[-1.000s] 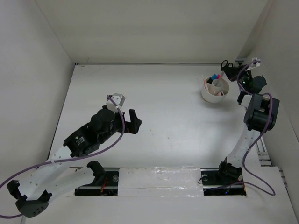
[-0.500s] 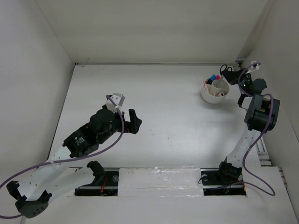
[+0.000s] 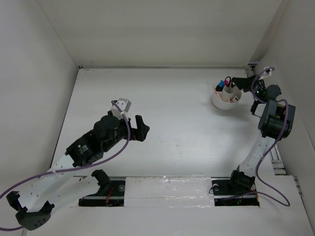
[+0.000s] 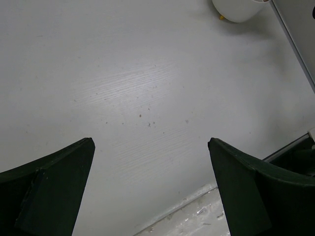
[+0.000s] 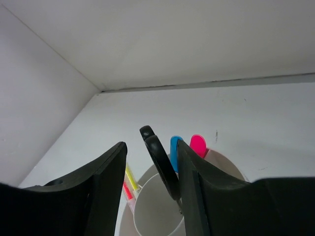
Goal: Sort the stationery into containers
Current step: Place the scissors in the storage box.
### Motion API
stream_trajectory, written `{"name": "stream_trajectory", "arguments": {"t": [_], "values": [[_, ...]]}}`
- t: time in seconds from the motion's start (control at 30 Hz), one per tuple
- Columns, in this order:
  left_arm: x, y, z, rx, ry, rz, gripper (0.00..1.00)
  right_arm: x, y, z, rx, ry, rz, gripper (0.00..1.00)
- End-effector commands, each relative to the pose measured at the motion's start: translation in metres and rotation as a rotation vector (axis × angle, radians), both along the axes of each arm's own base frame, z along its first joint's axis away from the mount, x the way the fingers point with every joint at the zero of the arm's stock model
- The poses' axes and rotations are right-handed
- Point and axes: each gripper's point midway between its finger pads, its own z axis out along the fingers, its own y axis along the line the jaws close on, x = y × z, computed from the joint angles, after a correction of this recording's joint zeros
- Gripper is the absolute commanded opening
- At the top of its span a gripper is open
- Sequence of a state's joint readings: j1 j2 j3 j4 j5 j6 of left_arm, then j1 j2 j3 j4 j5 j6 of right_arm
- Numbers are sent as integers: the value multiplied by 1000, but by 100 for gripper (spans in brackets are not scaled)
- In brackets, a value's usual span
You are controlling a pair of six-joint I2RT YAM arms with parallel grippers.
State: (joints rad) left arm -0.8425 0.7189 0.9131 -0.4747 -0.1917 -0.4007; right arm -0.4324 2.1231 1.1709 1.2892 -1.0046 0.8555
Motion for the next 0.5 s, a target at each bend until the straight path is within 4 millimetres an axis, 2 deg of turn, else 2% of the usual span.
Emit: {"name": "stream_trajectory", "arguments": {"t": [0.0, 0.23, 0.27, 0.3, 0.43, 0.47], "values": [[2, -3, 10, -27, -37, -10, 100, -31, 15, 67, -186, -415, 27, 51], [2, -3, 10, -27, -37, -10, 100, -44, 20, 91, -181, -466, 29, 58], [2, -3, 10, -27, -37, -10, 100, -46, 20, 96, -176, -475, 18, 89], [2, -3, 10, -27, -37, -10, 100, -47, 20, 100, -167, -480, 5, 100], [2, -3, 10, -27, -37, -10, 100, -50, 15, 118, -137, -515, -49, 100], [2, -3, 10, -27, -37, -10, 100, -50, 13, 116, -121, -508, -65, 100]]}}
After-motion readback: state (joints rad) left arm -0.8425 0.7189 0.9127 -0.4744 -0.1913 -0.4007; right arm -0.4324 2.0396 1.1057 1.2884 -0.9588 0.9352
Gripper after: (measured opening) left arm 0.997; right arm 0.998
